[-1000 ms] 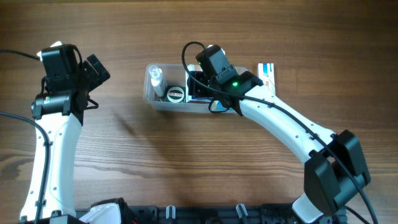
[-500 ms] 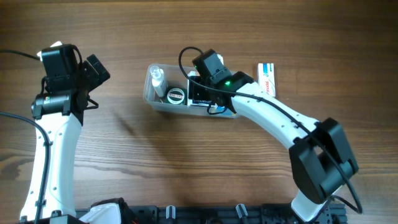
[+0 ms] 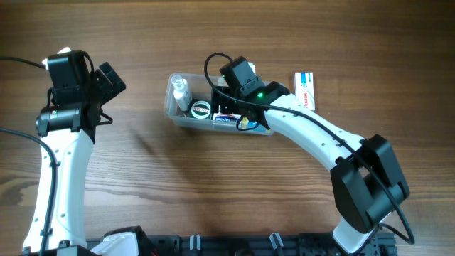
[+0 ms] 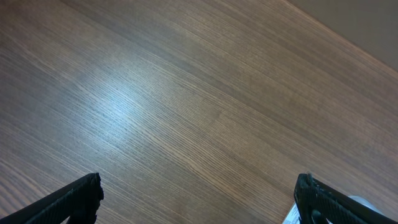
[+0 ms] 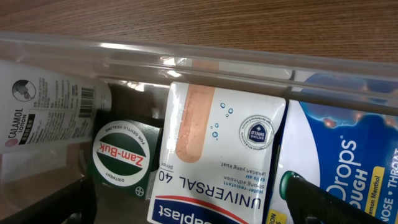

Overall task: Pack container
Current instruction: 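Move the right gripper to the white Panadol box and grasp it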

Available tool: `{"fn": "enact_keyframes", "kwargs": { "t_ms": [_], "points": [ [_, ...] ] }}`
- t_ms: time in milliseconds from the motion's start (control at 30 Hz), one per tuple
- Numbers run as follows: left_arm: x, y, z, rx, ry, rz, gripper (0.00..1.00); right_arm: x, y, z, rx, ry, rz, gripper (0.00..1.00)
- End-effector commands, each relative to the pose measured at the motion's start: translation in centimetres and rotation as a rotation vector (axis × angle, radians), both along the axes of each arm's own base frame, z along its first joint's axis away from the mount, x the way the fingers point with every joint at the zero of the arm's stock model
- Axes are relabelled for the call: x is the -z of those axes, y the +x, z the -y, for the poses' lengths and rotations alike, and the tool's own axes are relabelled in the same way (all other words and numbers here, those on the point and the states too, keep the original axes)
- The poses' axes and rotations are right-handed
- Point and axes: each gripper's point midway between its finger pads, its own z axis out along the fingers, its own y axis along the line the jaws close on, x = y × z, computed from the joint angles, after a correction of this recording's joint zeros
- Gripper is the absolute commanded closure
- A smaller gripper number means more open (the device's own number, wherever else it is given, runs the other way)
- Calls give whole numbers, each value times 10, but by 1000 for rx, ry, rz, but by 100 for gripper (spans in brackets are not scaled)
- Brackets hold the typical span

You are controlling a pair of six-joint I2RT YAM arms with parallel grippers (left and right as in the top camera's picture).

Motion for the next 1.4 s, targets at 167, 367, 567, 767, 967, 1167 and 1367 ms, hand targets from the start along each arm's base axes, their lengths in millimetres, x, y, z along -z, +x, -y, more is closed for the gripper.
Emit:
{"fn": "enact_keyframes", "kwargs": {
  "t_ms": [167, 367, 567, 767, 967, 1167, 1367],
  "points": [
    [-9, 2, -2, -5, 2, 26, 0, -80, 4, 40, 13, 15, 138, 4],
    [-9, 2, -2, -5, 2, 26, 0, -107, 2, 126, 107, -120, 155, 3],
    [-9, 2, -2, -5, 2, 26, 0, -83, 4, 190, 186, -224, 46, 1],
    [-9, 2, -2, -5, 2, 26, 0, -51, 0, 196, 190, -174, -88, 53],
    [-9, 2, -2, -5, 2, 26, 0, -15, 3, 202, 191, -236, -167, 91],
    [-9, 2, -2, -5, 2, 26, 0, 4, 24, 201, 93, -289, -123, 75],
    [-9, 2, -2, -5, 2, 26, 0, 1, 46, 214, 140, -268, -52, 30]
  ]
}}
